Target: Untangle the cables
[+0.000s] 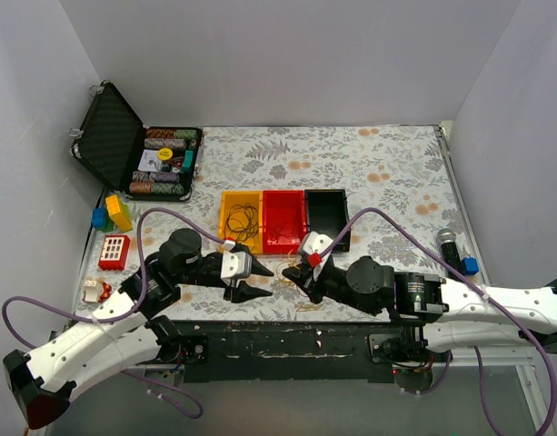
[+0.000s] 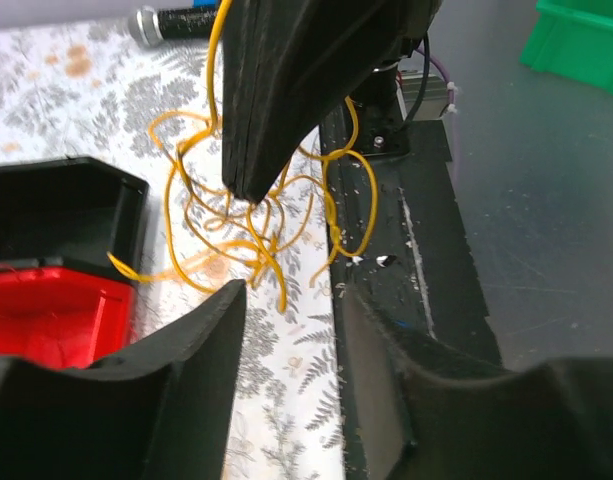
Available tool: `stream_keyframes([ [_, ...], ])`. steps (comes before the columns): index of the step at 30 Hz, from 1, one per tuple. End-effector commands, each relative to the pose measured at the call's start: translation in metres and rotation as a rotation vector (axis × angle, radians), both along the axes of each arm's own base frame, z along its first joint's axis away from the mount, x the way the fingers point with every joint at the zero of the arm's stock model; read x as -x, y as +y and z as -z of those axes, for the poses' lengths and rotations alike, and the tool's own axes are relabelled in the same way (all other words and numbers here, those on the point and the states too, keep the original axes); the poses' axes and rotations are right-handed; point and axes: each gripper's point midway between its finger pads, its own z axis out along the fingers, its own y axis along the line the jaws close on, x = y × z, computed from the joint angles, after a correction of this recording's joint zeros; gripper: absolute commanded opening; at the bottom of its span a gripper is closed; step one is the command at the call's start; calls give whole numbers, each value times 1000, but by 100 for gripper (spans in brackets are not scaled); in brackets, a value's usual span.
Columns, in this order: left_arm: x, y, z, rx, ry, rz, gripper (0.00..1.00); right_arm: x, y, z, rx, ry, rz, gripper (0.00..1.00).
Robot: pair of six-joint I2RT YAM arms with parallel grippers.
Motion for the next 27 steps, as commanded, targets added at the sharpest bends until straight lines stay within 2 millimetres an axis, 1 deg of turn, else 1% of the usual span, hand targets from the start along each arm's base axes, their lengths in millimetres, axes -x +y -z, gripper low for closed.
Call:
stream_keyframes([
  [1, 4, -4, -25, 76, -44, 20, 35, 3, 11, -40, -119, -17, -19, 1],
  [2, 6, -5, -27, 81, -37, 29, 33, 3, 12, -41, -123, -20, -22, 1],
  [5, 16, -9, -27, 76, 1, 79, 35, 4, 16, -45, -134, -24, -30, 1],
  [8, 23, -13, -20, 54, 18, 112, 38, 4, 19, -48, -140, -27, -34, 1],
  [10, 19, -15, -14, 43, -11, 95, 39, 5, 21, -51, -143, -28, -42, 1],
  [13, 5, -17, -8, 33, -56, 32, 38, 6, 21, -55, -149, -27, -49, 1],
  [15, -3, -18, -7, 29, -74, -4, 32, 7, 20, -55, -150, -26, -50, 1],
  [21, -21, -16, -7, 31, -135, -94, 1, 9, 12, -54, -157, -2, -48, 1],
  [23, -23, -14, -4, 21, -148, -102, 0, 10, 8, -53, -157, 7, -49, 1],
  [27, -20, -8, 12, -13, -155, -97, 0, 16, -1, -58, -174, 33, -71, 1],
])
